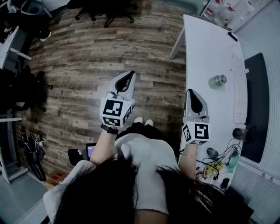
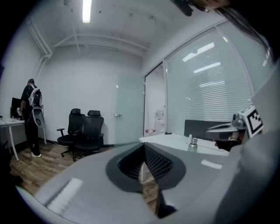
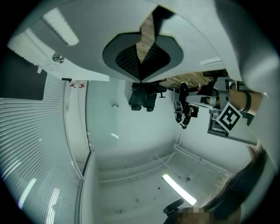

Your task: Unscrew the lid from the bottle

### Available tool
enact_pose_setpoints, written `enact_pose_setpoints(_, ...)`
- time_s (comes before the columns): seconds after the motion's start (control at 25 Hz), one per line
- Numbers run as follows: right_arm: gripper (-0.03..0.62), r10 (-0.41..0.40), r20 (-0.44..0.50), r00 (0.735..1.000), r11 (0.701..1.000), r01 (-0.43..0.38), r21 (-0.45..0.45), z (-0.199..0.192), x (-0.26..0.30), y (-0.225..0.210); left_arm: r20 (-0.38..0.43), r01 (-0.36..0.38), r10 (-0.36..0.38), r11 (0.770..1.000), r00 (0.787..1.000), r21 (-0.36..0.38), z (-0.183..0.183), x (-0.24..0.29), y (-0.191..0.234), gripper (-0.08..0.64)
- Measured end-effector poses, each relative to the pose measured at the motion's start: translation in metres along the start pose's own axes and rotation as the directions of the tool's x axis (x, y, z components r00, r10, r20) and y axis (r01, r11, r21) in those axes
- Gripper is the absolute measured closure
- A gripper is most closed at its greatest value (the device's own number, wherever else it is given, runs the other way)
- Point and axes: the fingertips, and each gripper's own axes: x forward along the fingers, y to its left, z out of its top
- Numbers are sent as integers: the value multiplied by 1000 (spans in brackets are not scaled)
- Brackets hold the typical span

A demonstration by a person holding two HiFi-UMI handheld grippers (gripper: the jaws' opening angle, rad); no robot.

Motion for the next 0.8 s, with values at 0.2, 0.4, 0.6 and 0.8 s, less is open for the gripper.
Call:
enact_pose_setpoints(0.2,591,-12,18,1000,1000,12,9,2,9,0,-5,4,-4,1000,1000,9,-3,3,7,502)
enact_pose_setpoints(0.4,591,-1,30,1000,1000,1,23,7,22,8,3,-19,19,1000,1000,7,-3,0,27,502)
enact_pose_setpoints(0.6,589,5,31,999,1000,-6,26,11,39,20,28,-16,16,1000,999,-6,-1,-3,49,502)
enact_pose_setpoints(0.8,586,-10,36,999,999,8,47,12,52,30,28,-23,22,1000,999,5,-3,-6,69,500)
